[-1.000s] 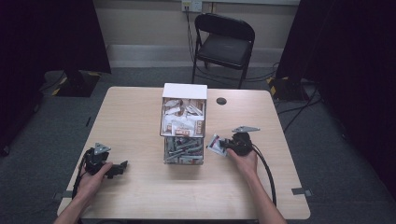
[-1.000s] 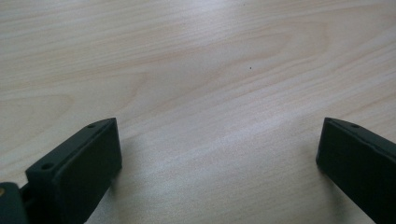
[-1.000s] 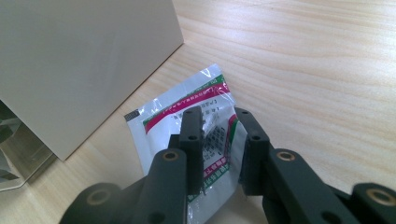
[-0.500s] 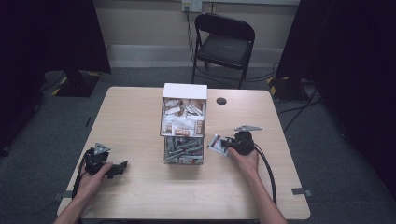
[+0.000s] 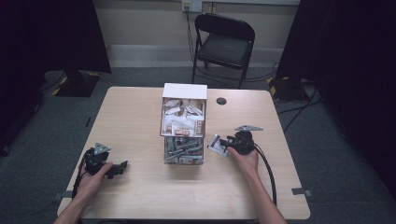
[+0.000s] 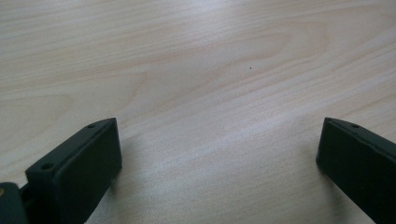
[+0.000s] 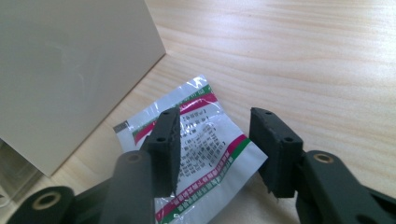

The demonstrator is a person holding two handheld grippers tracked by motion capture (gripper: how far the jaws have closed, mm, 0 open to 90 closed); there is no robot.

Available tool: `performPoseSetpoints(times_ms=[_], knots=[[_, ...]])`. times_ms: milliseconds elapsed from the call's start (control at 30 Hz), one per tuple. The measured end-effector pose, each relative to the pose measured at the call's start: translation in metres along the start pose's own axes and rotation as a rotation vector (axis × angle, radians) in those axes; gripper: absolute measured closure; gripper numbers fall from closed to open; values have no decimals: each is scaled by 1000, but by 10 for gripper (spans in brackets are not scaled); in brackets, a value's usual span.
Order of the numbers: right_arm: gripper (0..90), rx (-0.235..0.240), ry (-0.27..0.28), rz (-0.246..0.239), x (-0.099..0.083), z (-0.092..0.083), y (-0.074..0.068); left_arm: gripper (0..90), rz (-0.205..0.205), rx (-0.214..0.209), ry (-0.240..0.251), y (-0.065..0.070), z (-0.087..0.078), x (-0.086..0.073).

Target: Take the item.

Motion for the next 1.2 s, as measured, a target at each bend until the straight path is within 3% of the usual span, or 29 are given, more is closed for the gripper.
performPoseSetpoints(times_ms=[433,1200], knots=[[381,-5,23,11,7,-11,3,0,0,0,0,0,0,0],[169,-13,59,15,11,-50,-5,0,0,0,-1,0,0,0]])
Point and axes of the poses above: each handheld gripper's, and its own axes: z roughly forward along the jaws, x roughly out of its top, y roughly to its right, the point moved 2 cm from there along z, roughly forward along the jaws, and after that the axes turned 2 degrees about -y, right-handed, at the moved point
